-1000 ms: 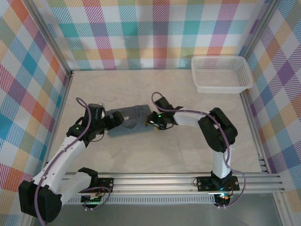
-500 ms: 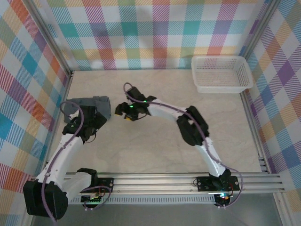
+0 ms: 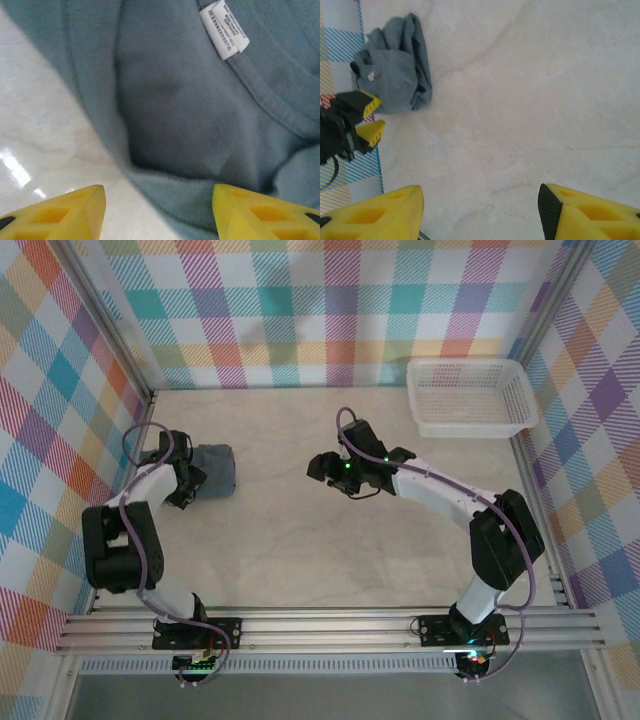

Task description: Fold the inside-out t-shirt

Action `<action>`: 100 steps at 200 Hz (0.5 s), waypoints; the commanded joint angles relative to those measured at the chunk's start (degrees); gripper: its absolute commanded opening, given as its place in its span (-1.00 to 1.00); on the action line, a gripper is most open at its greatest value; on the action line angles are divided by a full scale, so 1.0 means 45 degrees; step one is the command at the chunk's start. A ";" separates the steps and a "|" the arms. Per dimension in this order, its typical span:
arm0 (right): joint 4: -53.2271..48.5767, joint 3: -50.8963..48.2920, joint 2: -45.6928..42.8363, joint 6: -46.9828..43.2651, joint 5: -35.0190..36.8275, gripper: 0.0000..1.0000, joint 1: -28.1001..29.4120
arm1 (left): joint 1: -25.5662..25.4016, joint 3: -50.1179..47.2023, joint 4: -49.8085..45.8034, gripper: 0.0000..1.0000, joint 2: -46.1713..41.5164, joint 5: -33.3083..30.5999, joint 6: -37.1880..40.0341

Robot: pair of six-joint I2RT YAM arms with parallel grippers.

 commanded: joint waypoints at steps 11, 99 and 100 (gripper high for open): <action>-0.0480 0.0175 -0.0709 0.0192 -0.0075 0.25 0.0025 | 0.0382 0.1612 0.0355 0.11 0.1781 -0.0599 0.0673; -0.1645 0.0506 -0.1589 -0.0250 0.0089 0.27 -0.1057 | 0.0961 0.7780 -0.0488 0.09 0.6653 0.0476 0.1927; -0.1643 0.0509 -0.1589 -0.0252 0.0076 0.27 -0.1063 | 0.0967 0.7808 -0.0491 0.10 0.6686 0.0515 0.1924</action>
